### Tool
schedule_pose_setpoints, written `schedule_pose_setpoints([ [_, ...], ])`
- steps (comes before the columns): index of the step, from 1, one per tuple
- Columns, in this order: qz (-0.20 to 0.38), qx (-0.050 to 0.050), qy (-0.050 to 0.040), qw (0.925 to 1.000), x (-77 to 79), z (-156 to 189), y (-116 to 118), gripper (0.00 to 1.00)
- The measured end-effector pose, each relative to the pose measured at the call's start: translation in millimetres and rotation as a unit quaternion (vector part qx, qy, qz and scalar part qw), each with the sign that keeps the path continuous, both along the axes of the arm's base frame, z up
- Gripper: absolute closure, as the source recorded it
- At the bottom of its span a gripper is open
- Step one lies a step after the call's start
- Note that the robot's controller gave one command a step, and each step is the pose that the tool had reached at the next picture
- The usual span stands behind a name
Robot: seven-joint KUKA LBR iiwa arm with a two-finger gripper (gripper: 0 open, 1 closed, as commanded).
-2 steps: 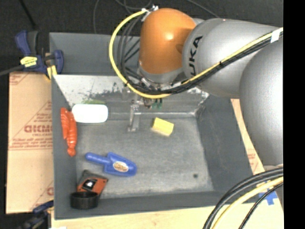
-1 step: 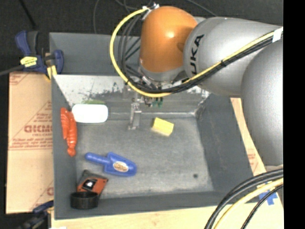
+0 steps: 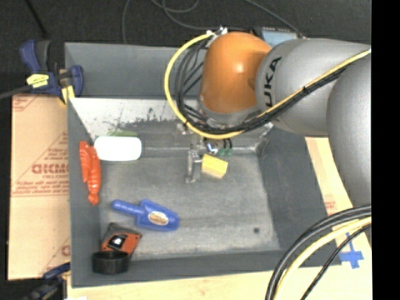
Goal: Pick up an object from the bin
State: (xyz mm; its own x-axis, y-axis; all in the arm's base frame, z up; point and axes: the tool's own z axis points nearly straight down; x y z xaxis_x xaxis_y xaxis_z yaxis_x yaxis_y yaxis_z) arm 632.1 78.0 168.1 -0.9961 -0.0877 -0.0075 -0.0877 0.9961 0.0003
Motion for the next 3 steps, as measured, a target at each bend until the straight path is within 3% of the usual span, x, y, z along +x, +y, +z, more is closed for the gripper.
schedule_pose_setpoints([
  [1, -0.037, 0.000, 0.0005, 0.9993, 2.6, -53.1, -30.7, 0.00],
  [2, 0.012, -0.001, 0.0033, 0.9999, -9.3, -63.3, -74.3, 0.00],
  [3, 0.036, -0.001, 0.0003, 0.9994, -15.9, -85.6, -91.9, 0.00],
])
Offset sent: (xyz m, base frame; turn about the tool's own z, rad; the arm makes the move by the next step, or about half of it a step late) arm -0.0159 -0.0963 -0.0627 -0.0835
